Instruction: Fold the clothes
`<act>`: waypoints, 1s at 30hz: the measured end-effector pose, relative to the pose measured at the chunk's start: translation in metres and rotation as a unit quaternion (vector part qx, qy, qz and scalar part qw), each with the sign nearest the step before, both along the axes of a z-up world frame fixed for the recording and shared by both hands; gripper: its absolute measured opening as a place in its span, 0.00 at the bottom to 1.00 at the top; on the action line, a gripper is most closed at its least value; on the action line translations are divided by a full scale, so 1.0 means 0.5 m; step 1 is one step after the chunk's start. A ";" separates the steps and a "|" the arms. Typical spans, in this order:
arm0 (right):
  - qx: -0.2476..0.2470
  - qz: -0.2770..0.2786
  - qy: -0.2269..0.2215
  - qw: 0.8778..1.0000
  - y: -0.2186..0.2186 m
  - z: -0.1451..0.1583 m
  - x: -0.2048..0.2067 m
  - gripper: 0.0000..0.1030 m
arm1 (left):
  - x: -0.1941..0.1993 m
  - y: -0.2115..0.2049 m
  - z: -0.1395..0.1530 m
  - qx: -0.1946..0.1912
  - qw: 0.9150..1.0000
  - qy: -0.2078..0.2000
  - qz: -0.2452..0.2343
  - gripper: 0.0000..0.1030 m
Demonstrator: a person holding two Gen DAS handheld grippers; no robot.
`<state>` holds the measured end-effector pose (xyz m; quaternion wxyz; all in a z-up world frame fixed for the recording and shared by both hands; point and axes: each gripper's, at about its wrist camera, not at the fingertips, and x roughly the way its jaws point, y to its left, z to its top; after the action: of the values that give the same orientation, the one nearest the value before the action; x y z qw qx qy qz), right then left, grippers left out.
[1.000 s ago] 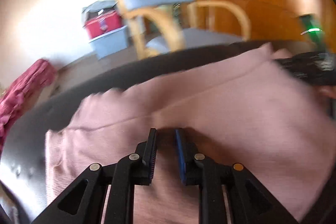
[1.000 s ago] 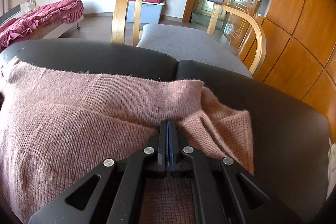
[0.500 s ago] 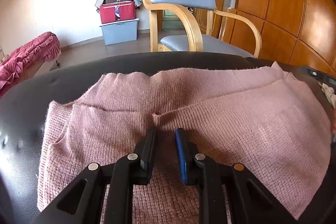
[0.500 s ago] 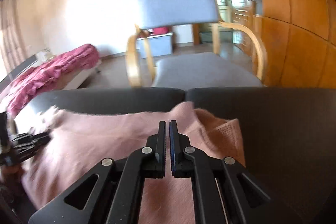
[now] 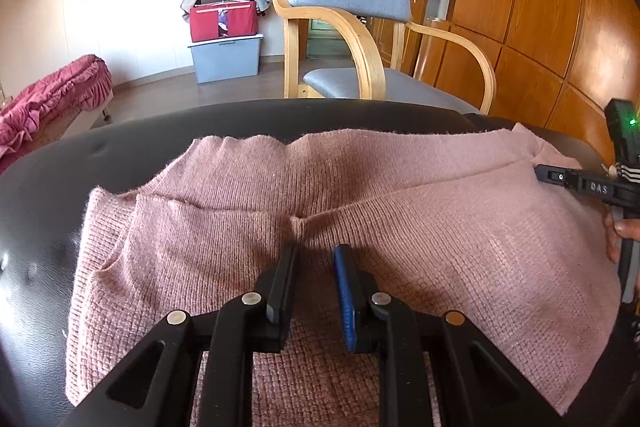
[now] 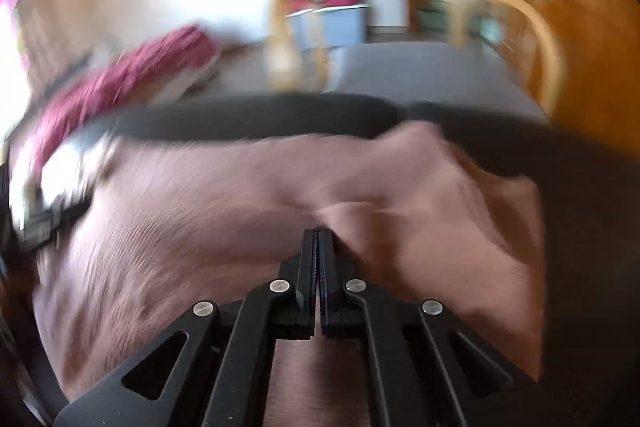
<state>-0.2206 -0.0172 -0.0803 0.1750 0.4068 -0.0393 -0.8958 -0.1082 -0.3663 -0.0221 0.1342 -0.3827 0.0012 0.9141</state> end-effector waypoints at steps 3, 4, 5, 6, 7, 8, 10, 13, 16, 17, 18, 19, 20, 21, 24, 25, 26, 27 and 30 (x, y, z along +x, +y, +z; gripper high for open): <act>-0.076 -0.044 -0.015 0.996 0.059 -0.019 -0.008 0.00 | -0.002 -0.008 0.002 0.015 1.000 -0.006 -0.003 0.18; -0.087 -0.044 -0.018 0.995 0.064 -0.021 -0.011 0.00 | -0.002 -0.011 0.003 0.022 1.000 -0.010 -0.005 0.18; -0.078 -0.044 -0.015 0.996 0.059 -0.019 -0.011 0.00 | 0.003 -0.019 0.004 0.024 1.000 -0.013 -0.005 0.18; -0.069 -0.043 -0.013 0.997 0.053 -0.018 -0.012 0.00 | 0.014 -0.031 0.006 0.019 1.000 -0.015 -0.003 0.18; -0.061 -0.043 -0.010 0.997 0.048 -0.016 -0.012 0.00 | 0.024 -0.042 0.007 0.015 1.000 -0.016 -0.001 0.18; -0.051 -0.042 -0.007 0.998 0.044 -0.015 -0.012 0.00 | 0.035 -0.054 0.009 0.011 1.000 -0.018 0.001 0.18; -0.034 -0.041 -0.001 0.999 0.037 -0.013 -0.013 0.00 | 0.063 -0.092 0.011 0.007 1.000 -0.021 0.016 0.18; -0.049 -0.039 -0.004 0.998 0.047 -0.019 -0.017 0.00 | 0.110 -0.162 0.015 0.010 0.998 -0.027 0.055 0.18; -0.065 -0.038 -0.008 0.997 0.051 -0.023 -0.016 0.00 | 0.164 -0.203 0.039 0.028 0.994 0.001 0.105 0.16; -0.066 -0.038 -0.007 0.997 0.049 -0.024 -0.017 0.01 | 0.177 -0.197 0.047 0.032 0.994 0.013 0.107 0.16; -0.063 -0.037 -0.005 0.997 0.046 -0.024 -0.018 0.01 | 0.187 -0.177 0.055 0.034 0.995 0.025 0.096 0.16; -0.059 -0.037 -0.003 0.998 0.042 -0.023 -0.016 0.02 | 0.196 -0.156 0.063 0.036 0.995 0.038 0.084 0.17; -0.055 -0.037 -0.001 0.998 0.039 -0.023 -0.014 0.02 | 0.205 -0.135 0.071 0.038 0.995 0.050 0.073 0.17; -0.052 -0.037 0.000 0.998 0.037 -0.022 -0.012 0.02 | 0.208 -0.100 0.071 0.031 0.996 0.057 0.053 0.17; -0.051 -0.037 0.000 0.998 0.037 -0.022 -0.008 0.02 | 0.194 0.017 0.036 -0.021 0.999 0.045 -0.007 0.18; -0.053 -0.037 0.000 0.998 0.039 -0.022 -0.007 0.02 | 0.187 0.047 0.020 -0.041 0.998 0.036 -0.020 0.18; -0.055 -0.037 0.000 0.998 0.040 -0.022 -0.006 0.02 | 0.182 0.055 0.010 -0.049 0.998 0.028 -0.019 0.19; -0.056 -0.037 0.000 0.998 0.042 -0.022 -0.005 0.02 | 0.179 0.041 0.006 -0.047 0.999 0.021 -0.007 0.21; -0.059 -0.037 -0.001 0.998 0.045 -0.022 -0.003 0.02 | 0.171 0.000 -0.008 -0.039 0.999 -0.003 0.031 0.22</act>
<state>-0.2220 0.0055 -0.0913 0.1659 0.3948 -0.1073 -0.8973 -0.0225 -0.3662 -0.0259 0.0910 -0.3899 0.0248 0.9160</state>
